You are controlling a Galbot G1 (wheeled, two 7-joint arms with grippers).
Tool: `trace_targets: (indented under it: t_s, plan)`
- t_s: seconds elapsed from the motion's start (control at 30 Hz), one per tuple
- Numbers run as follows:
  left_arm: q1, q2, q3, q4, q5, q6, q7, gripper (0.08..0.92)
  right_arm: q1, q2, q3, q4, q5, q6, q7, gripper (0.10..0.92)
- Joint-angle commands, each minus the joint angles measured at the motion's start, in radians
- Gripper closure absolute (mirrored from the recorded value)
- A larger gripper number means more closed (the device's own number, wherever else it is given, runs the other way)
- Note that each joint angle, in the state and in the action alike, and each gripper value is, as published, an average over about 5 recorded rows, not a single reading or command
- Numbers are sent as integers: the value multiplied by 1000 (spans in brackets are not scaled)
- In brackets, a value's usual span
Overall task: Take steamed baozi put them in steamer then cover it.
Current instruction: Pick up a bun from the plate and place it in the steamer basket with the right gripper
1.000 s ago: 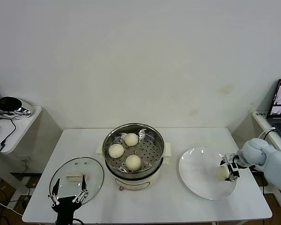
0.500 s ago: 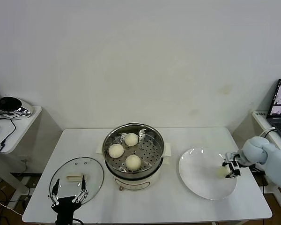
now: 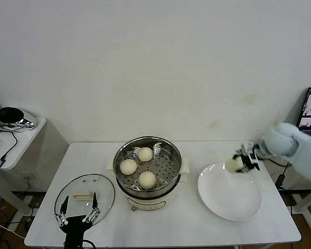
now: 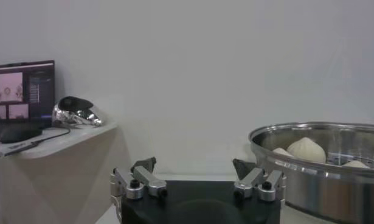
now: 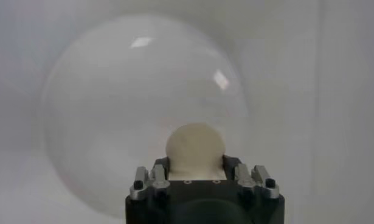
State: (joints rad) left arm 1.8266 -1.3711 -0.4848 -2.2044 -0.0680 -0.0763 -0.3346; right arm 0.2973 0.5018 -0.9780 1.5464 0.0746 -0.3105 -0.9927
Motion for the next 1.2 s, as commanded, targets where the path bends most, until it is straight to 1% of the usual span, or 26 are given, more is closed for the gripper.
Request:
trace_targets:
  t_s: [0.03,0.17,0.33,0.43,0.57,0.77,1.2]
  plan:
    - [-6,-1,2,2,-2,1,0,177,520,211,-338,95,348,-125,66,466]
    - [-11,-1,-2,10,-9,0,-1,177,548,364,-365,62,447,-184,112,463]
    - [-15,-3,-2,16,-14,-3,-2,177,496,531,-370,-5,541,-253,178,457]
    - [-16,-3,-2,18,-17,-4,-3,177,443,609,-367,-49,578,-292,218,457]
    - [-16,-1,-10,16,-25,-4,-2,177,376,678,-371,-90,592,-343,268,457]
    - [-14,0,-17,16,-32,-4,-3,177,322,700,-397,-98,591,-393,298,457]
    - [-17,-6,-9,13,-32,-7,-3,177,264,648,-418,-90,530,-416,298,457]
